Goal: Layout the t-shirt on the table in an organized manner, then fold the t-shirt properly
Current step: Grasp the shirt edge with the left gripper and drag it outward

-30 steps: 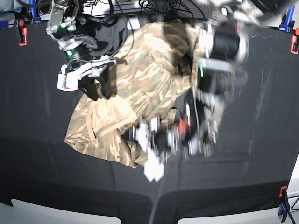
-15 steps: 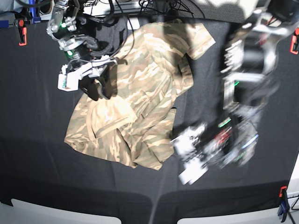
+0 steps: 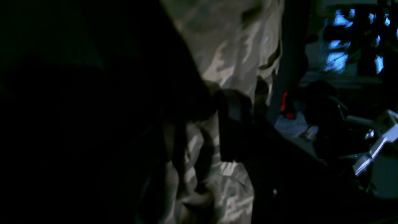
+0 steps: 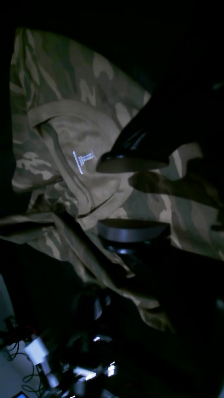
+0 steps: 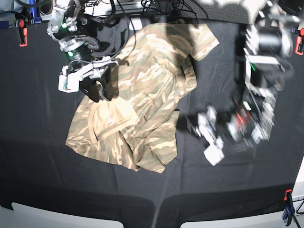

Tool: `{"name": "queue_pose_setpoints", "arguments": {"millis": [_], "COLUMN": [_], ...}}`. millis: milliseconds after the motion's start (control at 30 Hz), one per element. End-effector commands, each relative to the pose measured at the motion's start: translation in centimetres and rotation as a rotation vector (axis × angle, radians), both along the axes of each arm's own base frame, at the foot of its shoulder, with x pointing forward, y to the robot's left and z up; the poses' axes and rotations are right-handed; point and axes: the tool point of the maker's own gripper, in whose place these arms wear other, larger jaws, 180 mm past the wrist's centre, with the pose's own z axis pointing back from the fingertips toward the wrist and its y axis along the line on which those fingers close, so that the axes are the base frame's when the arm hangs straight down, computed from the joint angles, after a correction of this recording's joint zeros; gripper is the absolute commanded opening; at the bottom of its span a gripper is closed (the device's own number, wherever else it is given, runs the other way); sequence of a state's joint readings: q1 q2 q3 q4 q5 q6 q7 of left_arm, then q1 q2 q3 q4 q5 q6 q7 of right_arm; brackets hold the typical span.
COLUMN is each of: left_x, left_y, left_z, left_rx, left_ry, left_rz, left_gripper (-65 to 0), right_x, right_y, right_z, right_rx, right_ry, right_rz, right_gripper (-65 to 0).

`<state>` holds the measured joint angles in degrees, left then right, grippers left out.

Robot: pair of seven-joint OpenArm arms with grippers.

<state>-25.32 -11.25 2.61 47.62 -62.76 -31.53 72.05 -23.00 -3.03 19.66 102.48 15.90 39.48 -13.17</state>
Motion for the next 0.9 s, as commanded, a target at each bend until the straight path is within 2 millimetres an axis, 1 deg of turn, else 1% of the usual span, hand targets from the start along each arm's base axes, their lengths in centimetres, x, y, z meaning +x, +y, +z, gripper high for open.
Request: {"name": "queue_pose_setpoints", "arguments": {"millis": [0, 133, 300, 433, 500, 733, 867], "left_x": [1.5, 1.7, 2.4, 2.6, 2.4, 1.8, 1.8], "left_y": [-0.1, 0.0, -0.4, -0.5, -0.6, -0.5, -0.6], "left_z": [1.7, 1.8, 3.1, 3.6, 3.6, 2.7, 2.8], "left_rx": [-0.028, -0.032, -0.083, -0.091, -0.094, -0.106, -0.108], "left_ry": [-0.052, -0.056, -0.071, -0.098, -0.117, -0.105, -0.117], "left_rz": [0.017, 0.029, 0.042, 0.028, 0.015, 0.046, 0.039], "left_gripper": [-44.4, -44.4, -44.4, -44.4, -44.4, -44.4, -44.4], "right_x": [0.3, 0.3, 0.3, 0.3, 0.3, 0.3, 0.3], "right_y": [0.0, 0.0, 0.0, 0.0, 0.0, 0.0, 0.0], "right_z": [1.3, 1.3, 1.3, 1.3, 1.3, 1.3, 1.3], "right_rx": [0.016, 0.016, 0.016, 0.016, 0.016, 0.016, 0.016], "right_ry": [-0.051, -0.050, -0.051, -0.051, -0.051, -0.051, -0.051], "right_rz": [-0.001, -0.001, -0.001, -0.001, -0.001, -0.001, -0.001], "right_gripper": [-41.0, -41.0, -41.0, -41.0, -41.0, -41.0, -41.1]}}
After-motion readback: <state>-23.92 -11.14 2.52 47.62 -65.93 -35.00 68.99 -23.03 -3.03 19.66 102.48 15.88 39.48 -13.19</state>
